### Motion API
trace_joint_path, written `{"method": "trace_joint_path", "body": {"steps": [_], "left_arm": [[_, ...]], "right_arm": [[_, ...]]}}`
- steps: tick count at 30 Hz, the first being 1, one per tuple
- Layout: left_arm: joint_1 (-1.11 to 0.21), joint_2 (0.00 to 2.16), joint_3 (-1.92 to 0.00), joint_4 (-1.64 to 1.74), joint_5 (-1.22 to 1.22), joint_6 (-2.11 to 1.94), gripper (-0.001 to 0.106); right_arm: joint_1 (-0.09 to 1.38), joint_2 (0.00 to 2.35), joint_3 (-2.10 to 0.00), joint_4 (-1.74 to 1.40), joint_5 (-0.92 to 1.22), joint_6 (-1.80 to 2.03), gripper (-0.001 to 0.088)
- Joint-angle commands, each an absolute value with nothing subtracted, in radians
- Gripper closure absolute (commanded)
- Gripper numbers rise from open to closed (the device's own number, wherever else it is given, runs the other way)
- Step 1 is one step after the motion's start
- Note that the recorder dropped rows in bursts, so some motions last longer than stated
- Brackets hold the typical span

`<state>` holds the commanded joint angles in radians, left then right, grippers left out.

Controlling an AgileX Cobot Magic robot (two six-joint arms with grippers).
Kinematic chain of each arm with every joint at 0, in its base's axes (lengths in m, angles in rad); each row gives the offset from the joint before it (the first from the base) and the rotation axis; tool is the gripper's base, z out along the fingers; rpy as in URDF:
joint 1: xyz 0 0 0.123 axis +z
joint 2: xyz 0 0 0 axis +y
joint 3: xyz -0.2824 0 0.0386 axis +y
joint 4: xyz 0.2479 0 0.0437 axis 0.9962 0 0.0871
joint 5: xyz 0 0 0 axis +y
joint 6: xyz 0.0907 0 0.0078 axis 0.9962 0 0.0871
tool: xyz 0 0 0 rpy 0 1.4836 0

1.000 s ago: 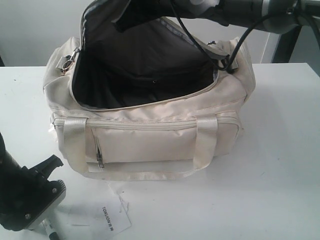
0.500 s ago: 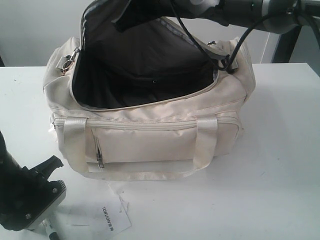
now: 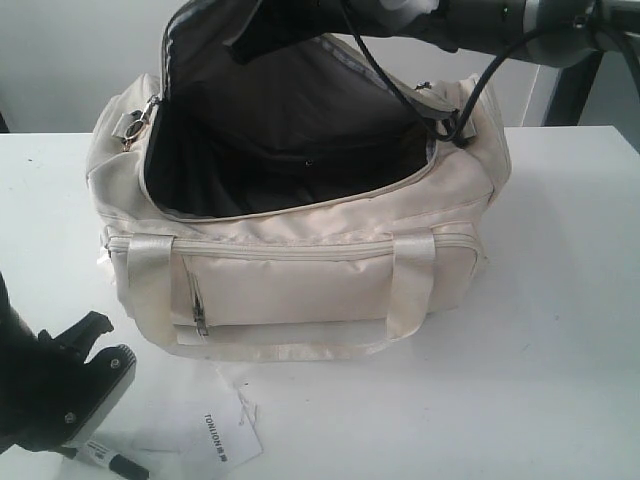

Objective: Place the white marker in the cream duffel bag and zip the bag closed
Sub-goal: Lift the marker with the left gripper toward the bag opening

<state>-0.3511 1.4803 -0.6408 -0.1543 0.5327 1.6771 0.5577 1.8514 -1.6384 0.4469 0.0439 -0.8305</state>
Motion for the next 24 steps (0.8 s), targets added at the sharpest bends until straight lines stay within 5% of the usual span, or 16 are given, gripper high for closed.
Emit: {"method": "trace_joint_path", "body": {"steps": [6, 24], "left_arm": [[-0.351, 1.371, -0.641, -0.187, 0.606, 1.661, 0.105], [-0.351, 1.199, -0.639, -1.046, 0.547, 2.008, 0.105]], "right_arm": [[0.558, 1.851, -1.638, 0.447, 0.044, -0.830, 0.0868], [0.558, 1.851, -1.638, 0.447, 0.044, -0.830, 0.0868]]}}
